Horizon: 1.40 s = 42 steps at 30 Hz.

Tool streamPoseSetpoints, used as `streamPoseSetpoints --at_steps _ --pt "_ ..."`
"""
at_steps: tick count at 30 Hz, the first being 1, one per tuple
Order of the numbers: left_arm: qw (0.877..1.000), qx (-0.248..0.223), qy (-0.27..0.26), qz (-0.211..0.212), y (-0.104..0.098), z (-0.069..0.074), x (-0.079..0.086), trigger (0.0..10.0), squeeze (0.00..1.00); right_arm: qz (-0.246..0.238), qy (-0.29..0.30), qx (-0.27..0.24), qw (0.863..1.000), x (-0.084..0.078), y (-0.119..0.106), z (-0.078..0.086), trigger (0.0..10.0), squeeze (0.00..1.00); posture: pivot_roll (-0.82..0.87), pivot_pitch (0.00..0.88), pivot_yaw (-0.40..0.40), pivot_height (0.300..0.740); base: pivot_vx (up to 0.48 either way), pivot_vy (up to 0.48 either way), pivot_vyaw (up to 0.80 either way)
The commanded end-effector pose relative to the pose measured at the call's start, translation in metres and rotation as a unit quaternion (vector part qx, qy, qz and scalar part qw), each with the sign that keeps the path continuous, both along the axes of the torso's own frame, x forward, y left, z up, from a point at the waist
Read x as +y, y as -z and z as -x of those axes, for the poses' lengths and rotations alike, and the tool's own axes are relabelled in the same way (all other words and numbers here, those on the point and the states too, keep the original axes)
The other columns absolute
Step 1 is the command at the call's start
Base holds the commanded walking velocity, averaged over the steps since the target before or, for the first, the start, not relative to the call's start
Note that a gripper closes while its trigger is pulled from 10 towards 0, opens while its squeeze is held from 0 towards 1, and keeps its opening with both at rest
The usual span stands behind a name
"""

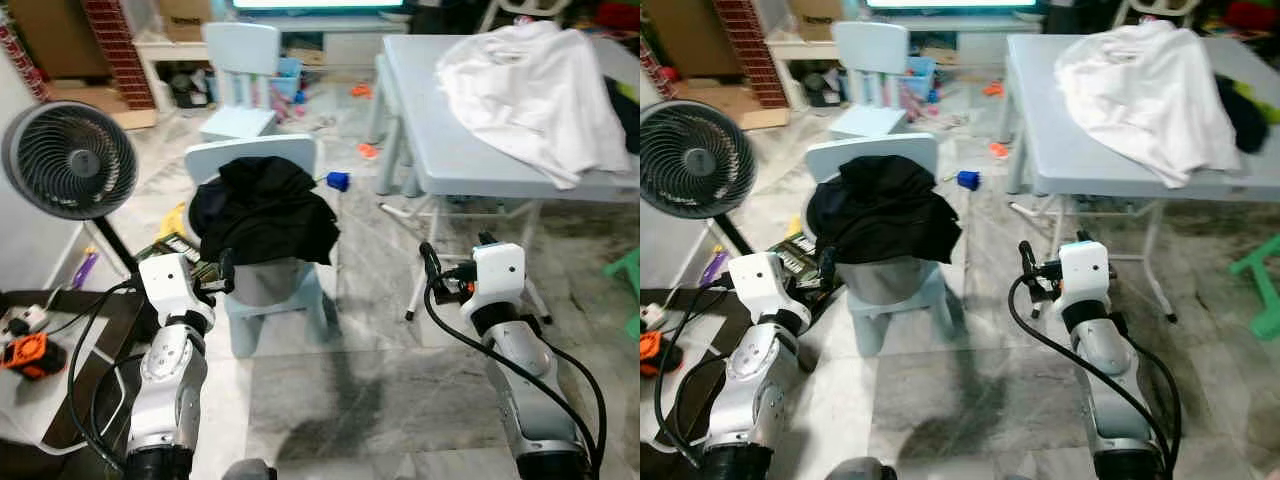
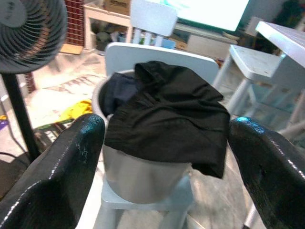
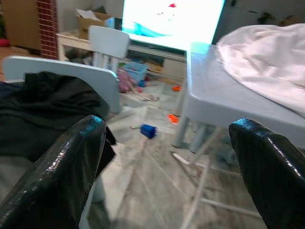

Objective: Hang hanger

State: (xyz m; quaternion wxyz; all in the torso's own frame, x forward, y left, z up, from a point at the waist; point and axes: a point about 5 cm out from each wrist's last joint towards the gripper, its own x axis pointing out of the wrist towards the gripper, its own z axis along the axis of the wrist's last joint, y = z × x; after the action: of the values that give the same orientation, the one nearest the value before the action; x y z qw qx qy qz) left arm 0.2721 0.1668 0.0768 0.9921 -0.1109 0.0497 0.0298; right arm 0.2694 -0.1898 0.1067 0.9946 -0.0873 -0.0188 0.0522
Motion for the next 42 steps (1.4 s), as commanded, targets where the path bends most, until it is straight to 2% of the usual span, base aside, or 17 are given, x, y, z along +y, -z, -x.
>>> streamPoseSetpoints --at_steps 1,14,21,24,29,37,42 --pt "1.0 -0.007 0.006 0.003 -0.004 -0.002 -0.001 10.0 0.0 -0.004 -0.004 -0.009 1.0 0.001 -0.007 -0.003 10.0 0.0 -0.01 0.0 0.006 0.74 0.356 0.322 0.0" --pt "1.0 -0.011 0.01 0.017 -0.004 -0.005 -0.006 10.0 0.0 0.012 -0.032 -0.017 0.999 0.009 -0.01 -0.002 10.0 0.0 -0.02 0.0 0.003 0.74 0.386 0.283 0.0" --pt "1.0 -0.004 0.008 0.027 -0.003 -0.005 -0.008 10.0 0.0 0.013 -0.042 -0.016 0.999 0.013 -0.009 -0.003 10.0 0.0 -0.01 0.0 -0.002 0.74 0.409 0.182 0.55" --pt "0.999 0.014 -0.003 0.033 0.0 -0.006 -0.008 10.0 0.0 0.012 -0.045 -0.018 0.999 0.014 -0.011 -0.005 10.0 0.0 -0.01 0.0 -0.005 0.74 0.375 0.0 0.53" --pt "0.996 0.053 -0.023 0.066 0.007 -0.009 -0.01 10.0 0.0 0.012 -0.043 -0.019 0.999 0.015 -0.012 -0.009 10.0 0.0 0.0 0.0 -0.011 0.74 0.0 0.0 0.0" --pt "0.997 0.045 -0.018 0.058 0.006 -0.011 -0.007 10.0 0.0 0.015 -0.043 -0.02 0.999 0.016 -0.012 -0.011 10.0 0.0 -0.01 0.0 -0.01 0.74 0.0 0.0 0.0" --pt "0.997 0.045 -0.015 0.058 0.005 -0.013 -0.008 10.0 0.0 0.016 -0.042 -0.02 0.999 0.016 -0.011 -0.01 10.0 0.0 -0.01 0.0 -0.01 0.74 0.0 -0.332 0.0"
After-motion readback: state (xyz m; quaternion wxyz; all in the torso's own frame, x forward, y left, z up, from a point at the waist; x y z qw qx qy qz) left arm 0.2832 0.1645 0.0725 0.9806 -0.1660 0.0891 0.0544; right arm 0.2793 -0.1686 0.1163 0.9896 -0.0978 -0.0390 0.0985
